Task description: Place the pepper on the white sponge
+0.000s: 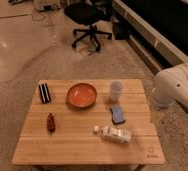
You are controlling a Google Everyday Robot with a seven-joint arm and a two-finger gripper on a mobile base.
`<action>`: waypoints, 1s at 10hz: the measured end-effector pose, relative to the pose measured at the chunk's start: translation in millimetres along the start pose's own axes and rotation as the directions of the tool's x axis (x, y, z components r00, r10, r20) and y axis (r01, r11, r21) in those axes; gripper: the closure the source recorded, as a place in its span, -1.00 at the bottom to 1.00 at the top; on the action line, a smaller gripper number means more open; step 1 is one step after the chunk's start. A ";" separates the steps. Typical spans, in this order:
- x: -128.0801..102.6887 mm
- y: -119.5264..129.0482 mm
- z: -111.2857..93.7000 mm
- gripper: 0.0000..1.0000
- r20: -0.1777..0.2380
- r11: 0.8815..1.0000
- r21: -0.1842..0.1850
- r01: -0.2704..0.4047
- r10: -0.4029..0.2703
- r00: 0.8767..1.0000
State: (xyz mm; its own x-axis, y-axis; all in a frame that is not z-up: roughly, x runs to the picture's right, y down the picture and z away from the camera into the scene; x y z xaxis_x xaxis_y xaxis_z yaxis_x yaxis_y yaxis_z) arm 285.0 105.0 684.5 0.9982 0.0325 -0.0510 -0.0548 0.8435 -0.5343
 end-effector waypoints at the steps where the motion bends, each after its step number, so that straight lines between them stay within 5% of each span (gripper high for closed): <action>1: 0.0 0.0 0.0 -0.30 0.000 1.000 0.000 0.000 0.000 1.000; 8: -0.4 0.1 0.2 -0.30 -0.001 1.000 0.000 0.006 -0.006 1.000; 10: -43.7 1.9 1.8 -0.30 0.022 0.992 -0.008 0.126 -0.126 0.992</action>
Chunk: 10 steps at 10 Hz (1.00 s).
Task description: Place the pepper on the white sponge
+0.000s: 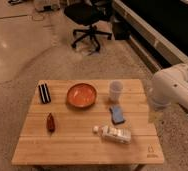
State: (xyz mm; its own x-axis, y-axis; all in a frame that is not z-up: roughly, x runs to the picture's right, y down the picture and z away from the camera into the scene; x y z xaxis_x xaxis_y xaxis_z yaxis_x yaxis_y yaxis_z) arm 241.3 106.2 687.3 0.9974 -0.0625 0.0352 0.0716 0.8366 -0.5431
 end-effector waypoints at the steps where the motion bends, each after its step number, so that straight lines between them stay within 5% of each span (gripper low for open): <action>1: -28.9 -1.8 1.5 -0.30 0.021 0.998 -0.001 0.064 -0.064 0.998; 3: -88.9 -5.1 5.8 -0.30 0.071 0.983 0.008 0.182 -0.182 0.981; 5: -151.6 -9.5 14.4 -0.30 0.127 0.954 0.023 0.299 -0.299 0.946; 8: -232.0 -12.4 30.1 -0.30 0.210 0.886 0.047 0.461 -0.460 0.862; 10: -281.3 -12.7 40.5 -0.30 0.253 0.802 0.091 0.590 -0.592 0.765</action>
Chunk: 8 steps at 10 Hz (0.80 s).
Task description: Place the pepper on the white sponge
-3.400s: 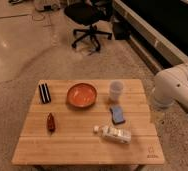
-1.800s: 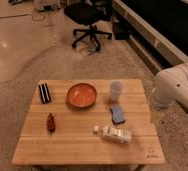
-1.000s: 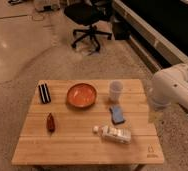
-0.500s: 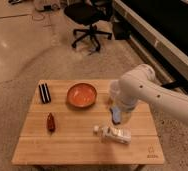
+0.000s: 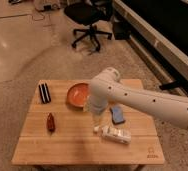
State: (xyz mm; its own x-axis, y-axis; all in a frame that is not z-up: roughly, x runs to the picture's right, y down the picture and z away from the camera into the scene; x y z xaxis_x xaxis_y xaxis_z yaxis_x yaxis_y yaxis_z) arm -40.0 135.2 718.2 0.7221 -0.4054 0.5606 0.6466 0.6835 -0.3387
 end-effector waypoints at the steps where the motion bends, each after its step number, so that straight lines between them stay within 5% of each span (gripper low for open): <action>1: -10.4 -8.3 8.1 -0.30 0.014 0.998 0.004 0.061 -0.061 0.998; 4: -44.3 -34.8 37.8 -0.30 0.051 0.954 0.035 0.299 -0.300 0.953; 6: -63.0 -44.3 55.2 -0.30 0.080 0.906 0.053 0.419 -0.422 0.903; 8: -68.9 -45.7 59.4 -0.30 0.097 0.891 0.059 0.450 -0.454 0.886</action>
State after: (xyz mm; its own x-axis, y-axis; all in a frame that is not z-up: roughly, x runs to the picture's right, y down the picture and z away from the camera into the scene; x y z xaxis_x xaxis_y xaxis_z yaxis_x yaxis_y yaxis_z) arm -133.9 168.0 740.0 0.3221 -0.6104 0.7236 0.8869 0.4619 -0.0051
